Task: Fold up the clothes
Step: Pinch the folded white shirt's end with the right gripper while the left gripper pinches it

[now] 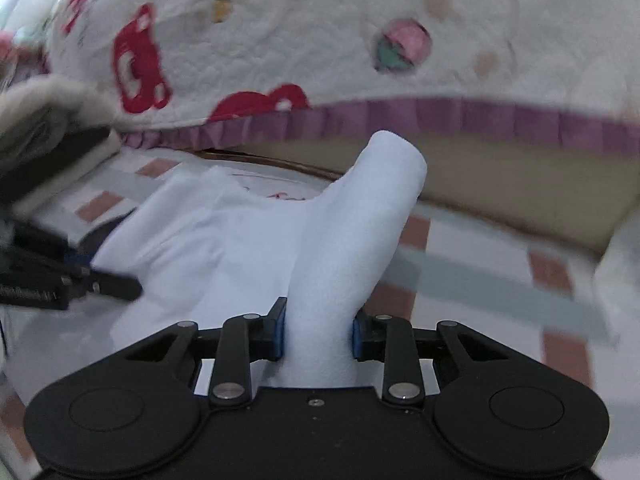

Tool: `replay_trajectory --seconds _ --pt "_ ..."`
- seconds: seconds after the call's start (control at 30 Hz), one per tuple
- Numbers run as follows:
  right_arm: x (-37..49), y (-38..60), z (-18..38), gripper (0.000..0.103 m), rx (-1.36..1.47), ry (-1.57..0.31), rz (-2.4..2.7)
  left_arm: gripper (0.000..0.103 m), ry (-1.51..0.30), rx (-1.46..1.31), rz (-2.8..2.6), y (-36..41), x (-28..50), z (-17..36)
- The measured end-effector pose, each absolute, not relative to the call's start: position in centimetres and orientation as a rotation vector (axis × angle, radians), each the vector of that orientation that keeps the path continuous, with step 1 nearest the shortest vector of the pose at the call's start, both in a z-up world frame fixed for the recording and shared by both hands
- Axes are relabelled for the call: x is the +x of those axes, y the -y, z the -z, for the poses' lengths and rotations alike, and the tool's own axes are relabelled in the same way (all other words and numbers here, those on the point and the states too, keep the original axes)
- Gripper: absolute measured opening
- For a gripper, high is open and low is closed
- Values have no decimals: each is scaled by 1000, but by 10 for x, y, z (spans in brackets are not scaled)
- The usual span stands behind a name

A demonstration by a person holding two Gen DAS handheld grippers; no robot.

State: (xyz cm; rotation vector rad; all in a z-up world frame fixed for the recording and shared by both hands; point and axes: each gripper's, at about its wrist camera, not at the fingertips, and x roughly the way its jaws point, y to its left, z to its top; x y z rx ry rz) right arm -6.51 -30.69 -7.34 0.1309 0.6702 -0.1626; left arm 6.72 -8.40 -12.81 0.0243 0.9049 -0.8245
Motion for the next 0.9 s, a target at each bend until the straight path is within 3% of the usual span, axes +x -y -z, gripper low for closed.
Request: replay_trajectory --seconds 0.1,0.23,0.3,0.37,0.43,0.47,0.5,0.57,0.67,0.73,0.9 --pt "-69 331 74 36 332 -655 144 17 -975 -111 820 72 79 131" --pt "-71 338 78 41 371 -709 136 29 -972 7 792 77 72 131" --pt "-76 344 82 46 401 -729 142 50 -1003 -23 763 74 74 136" --pt "-84 349 89 49 456 -740 150 55 -1035 -98 748 69 83 142" --pt "-95 358 98 51 549 -734 144 53 -1077 -173 813 60 90 147" --pt "-100 361 102 54 601 -729 138 45 -1112 -228 838 57 94 151" --pt "-102 366 108 56 656 -726 130 26 -1147 -285 860 54 97 155" --pt "-103 373 121 62 764 -725 124 24 -1171 -361 888 49 98 161" --pt "-95 373 128 62 798 -708 90 20 -1099 -275 890 53 87 154" --pt "-88 371 130 35 796 -695 60 18 -1036 -185 888 59 78 140" --pt "-93 343 74 32 601 -603 31 17 -930 -90 916 64 58 104"
